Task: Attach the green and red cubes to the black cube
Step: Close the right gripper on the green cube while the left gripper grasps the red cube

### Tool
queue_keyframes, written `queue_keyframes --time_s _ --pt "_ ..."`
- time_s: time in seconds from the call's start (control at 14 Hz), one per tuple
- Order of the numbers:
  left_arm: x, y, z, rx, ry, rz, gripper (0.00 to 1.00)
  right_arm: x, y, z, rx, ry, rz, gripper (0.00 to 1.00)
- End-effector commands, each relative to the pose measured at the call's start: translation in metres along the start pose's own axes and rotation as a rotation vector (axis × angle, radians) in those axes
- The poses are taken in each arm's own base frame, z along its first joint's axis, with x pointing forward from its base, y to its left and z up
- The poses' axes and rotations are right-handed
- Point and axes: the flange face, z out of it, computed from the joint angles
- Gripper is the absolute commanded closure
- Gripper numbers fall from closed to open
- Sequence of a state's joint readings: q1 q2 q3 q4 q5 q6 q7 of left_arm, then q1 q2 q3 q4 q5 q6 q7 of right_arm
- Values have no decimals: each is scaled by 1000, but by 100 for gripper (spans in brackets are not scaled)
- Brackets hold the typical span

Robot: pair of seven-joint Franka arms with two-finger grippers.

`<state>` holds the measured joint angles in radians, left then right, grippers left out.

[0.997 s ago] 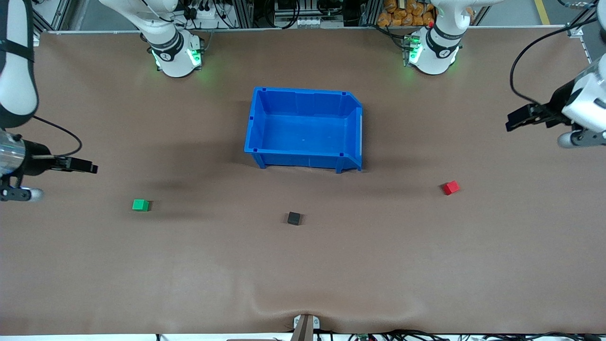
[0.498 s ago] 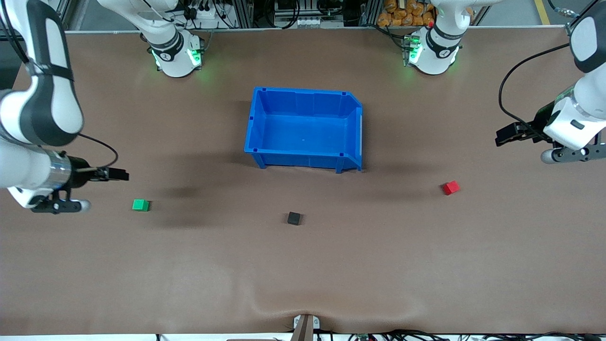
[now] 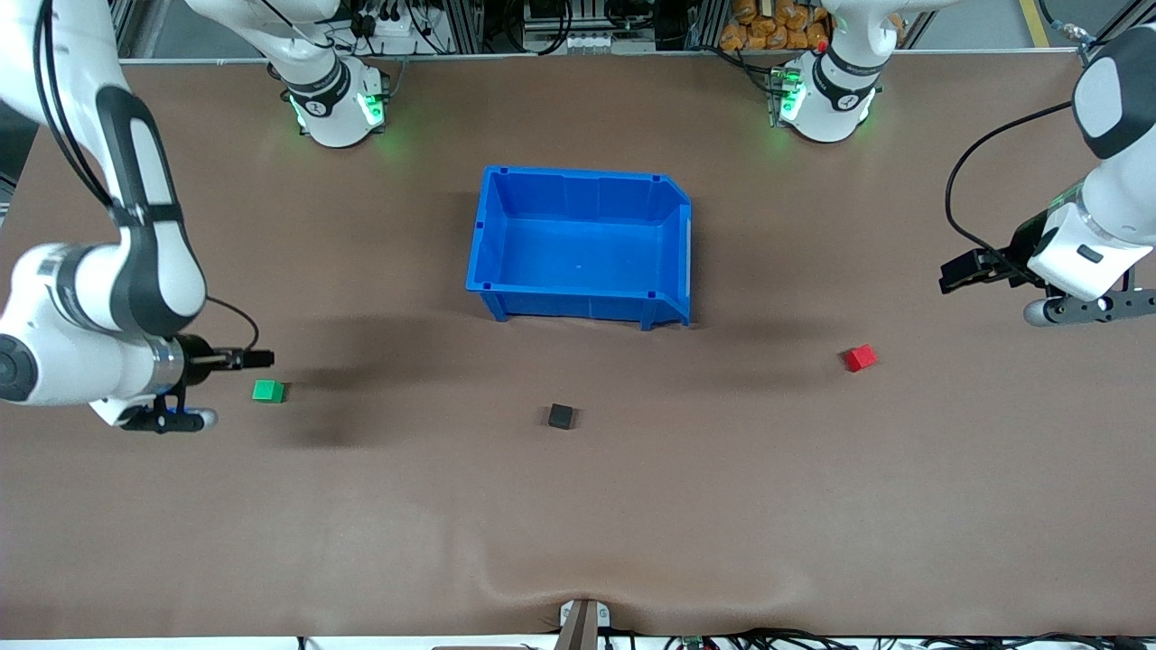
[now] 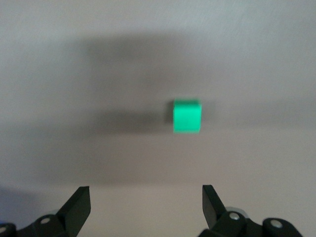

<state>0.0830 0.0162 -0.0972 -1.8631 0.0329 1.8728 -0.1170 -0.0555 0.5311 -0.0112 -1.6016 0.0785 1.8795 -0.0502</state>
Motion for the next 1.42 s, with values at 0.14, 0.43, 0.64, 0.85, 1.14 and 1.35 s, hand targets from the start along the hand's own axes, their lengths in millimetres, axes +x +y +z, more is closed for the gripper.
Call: queue_keyframes --time_s 0.14,0.43,0.64,0.85,1.14,1.35 --pt "8 -1 36 -9 4 13 0 1 9 50 -24 103 -5 0" --pt "26 -1 98 -16 -57 7 0 -3 18 77 -132 135 -98 0" --pt "30 -5 131 -19 -108 -4 0 -8 23 102 -129 127 -131 0" --pt "38 -11 160 -36 -142 -52 0 -4 34 120 -115 122 -110 0" --pt "44 -15 179 -39 -131 -150 0 -2 35 124 -112 131 -95 0" --pt "45 -4 199 -38 -140 -198 0 -2 34 124 -112 128 -93 14"
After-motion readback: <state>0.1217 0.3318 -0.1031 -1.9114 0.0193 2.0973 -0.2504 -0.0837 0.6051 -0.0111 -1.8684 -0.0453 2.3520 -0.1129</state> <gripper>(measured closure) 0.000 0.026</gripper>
